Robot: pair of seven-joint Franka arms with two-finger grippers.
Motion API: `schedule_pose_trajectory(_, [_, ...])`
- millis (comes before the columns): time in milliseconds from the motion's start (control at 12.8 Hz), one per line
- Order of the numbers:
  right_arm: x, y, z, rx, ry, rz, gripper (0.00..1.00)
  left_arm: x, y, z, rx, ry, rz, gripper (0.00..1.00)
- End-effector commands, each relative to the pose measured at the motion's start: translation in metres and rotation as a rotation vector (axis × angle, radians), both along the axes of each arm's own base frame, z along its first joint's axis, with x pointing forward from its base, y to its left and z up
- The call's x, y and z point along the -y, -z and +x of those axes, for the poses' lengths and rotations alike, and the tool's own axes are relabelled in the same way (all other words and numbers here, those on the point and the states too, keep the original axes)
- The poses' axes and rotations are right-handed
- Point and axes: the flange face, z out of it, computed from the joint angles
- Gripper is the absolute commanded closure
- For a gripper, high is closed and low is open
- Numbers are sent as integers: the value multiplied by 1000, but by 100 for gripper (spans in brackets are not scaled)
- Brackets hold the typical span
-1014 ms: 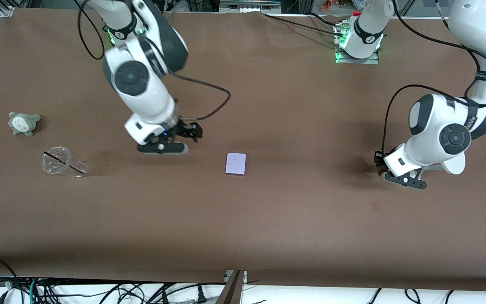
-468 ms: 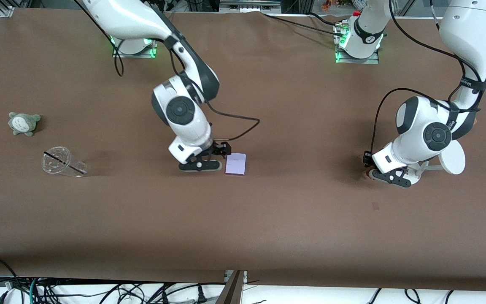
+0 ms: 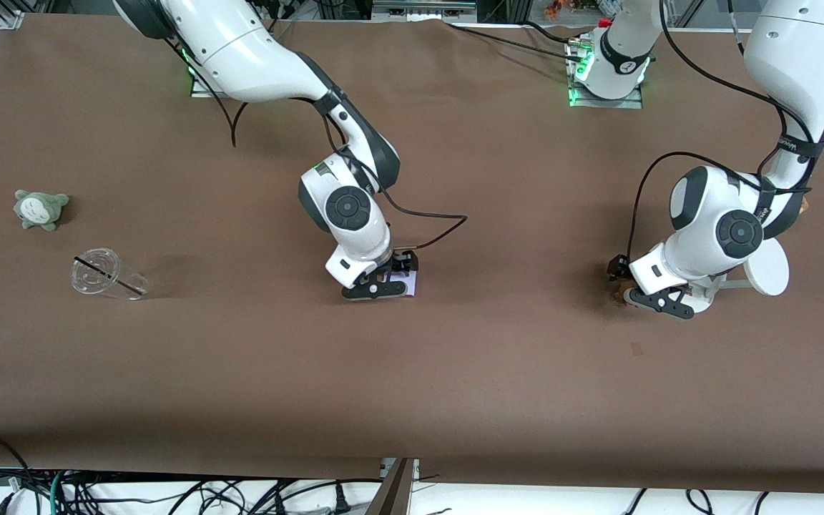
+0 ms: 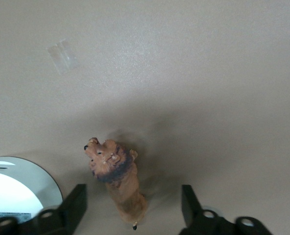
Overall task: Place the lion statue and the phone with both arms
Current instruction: 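Set the lion beside the lamp while the right gripper grasps the phone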
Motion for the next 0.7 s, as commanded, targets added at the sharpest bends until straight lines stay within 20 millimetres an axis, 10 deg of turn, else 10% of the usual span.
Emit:
schedule_pose_trajectory(0, [-12, 10, 0, 25, -1, 9, 0, 1, -28, 1, 16, 24, 5, 0])
schedule_pose_trajectory(624, [-21, 38, -6, 59, -12, 33, 0, 19, -188, 15, 15, -29, 89, 0])
